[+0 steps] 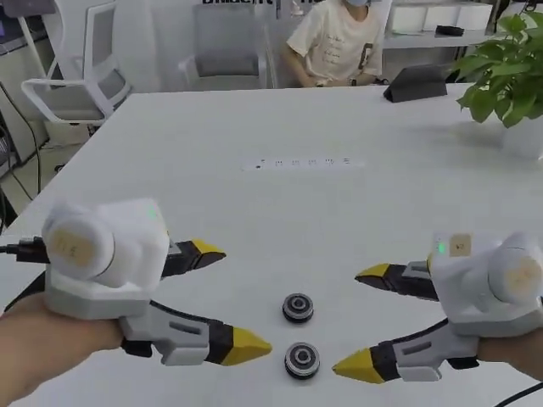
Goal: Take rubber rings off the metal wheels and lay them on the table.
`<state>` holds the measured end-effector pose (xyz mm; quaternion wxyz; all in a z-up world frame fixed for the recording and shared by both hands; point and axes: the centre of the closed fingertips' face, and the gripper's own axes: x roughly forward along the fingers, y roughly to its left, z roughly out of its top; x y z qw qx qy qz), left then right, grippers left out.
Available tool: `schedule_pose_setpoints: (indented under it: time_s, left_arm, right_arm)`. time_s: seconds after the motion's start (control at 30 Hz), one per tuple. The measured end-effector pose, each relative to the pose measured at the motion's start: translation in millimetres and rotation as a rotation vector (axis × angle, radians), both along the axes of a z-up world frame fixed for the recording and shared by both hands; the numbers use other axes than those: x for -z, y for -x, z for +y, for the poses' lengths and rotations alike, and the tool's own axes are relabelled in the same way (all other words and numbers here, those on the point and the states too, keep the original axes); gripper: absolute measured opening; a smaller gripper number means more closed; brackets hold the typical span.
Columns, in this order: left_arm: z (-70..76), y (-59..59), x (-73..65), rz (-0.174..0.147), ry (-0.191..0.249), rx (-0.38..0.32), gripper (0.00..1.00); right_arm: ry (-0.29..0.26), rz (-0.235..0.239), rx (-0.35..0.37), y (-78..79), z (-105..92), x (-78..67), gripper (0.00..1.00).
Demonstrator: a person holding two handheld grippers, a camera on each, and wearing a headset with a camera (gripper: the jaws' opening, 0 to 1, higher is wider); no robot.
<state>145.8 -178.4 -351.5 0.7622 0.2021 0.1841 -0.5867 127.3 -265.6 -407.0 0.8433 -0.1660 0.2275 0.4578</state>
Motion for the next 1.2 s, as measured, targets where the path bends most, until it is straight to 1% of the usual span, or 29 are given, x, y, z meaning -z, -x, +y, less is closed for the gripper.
schedule_pose_setpoints:
  time_s: [0.1, 0.2, 0.27, 0.3, 0.5, 0.67, 0.87, 0.93, 1.2]
  left_arm:
    - [-3.2, -1.0, 4.4, 0.016, 0.006, 0.004, 0.7]
    - [-8.2, -0.8, 10.1, 0.03, 0.006, 0.013, 0.68]
    - [-11.0, 0.1, 12.5, 0.03, 0.011, 0.028, 0.65]
    - [-11.8, 0.6, 14.0, 0.035, 0.008, 0.031, 0.64]
    - [-14.7, 1.6, 25.9, 0.044, -0.023, 0.056, 0.6]
    - [-16.2, -1.1, 33.8, 0.049, -0.045, 0.063, 0.56]
    - [-20.4, -0.8, 45.1, 0.071, -0.065, 0.075, 0.51]
    - [-22.1, -0.2, 48.9, 0.073, -0.072, 0.082, 0.5]
    - [-27.8, 3.1, 62.2, 0.1, -0.098, 0.104, 0.45]
  right_arm:
    - [0.026, 0.009, -0.017, 0.7, 1.1, 7.4, 0.73]
    - [0.03, 0.015, -0.027, 0.2, 1.9, 11.5, 0.71]
    - [0.031, 0.02, -0.033, -0.3, 2.5, 14.1, 0.7]
    - [0.032, 0.021, -0.035, -0.5, 2.7, 15.2, 0.69]
    - [0.033, 0.029, -0.058, -1.6, 5.6, 21.4, 0.63]
    - [0.036, 0.054, -0.053, -4.8, 1.9, 30.7, 0.6]
    - [0.022, 0.093, -0.044, -6.9, -0.5, 39.9, 0.54]
    - [0.02, 0.098, -0.051, -5.5, 0.6, 41.3, 0.52]
    - [0.034, 0.111, -0.088, -3.1, 7.2, 48.3, 0.46]
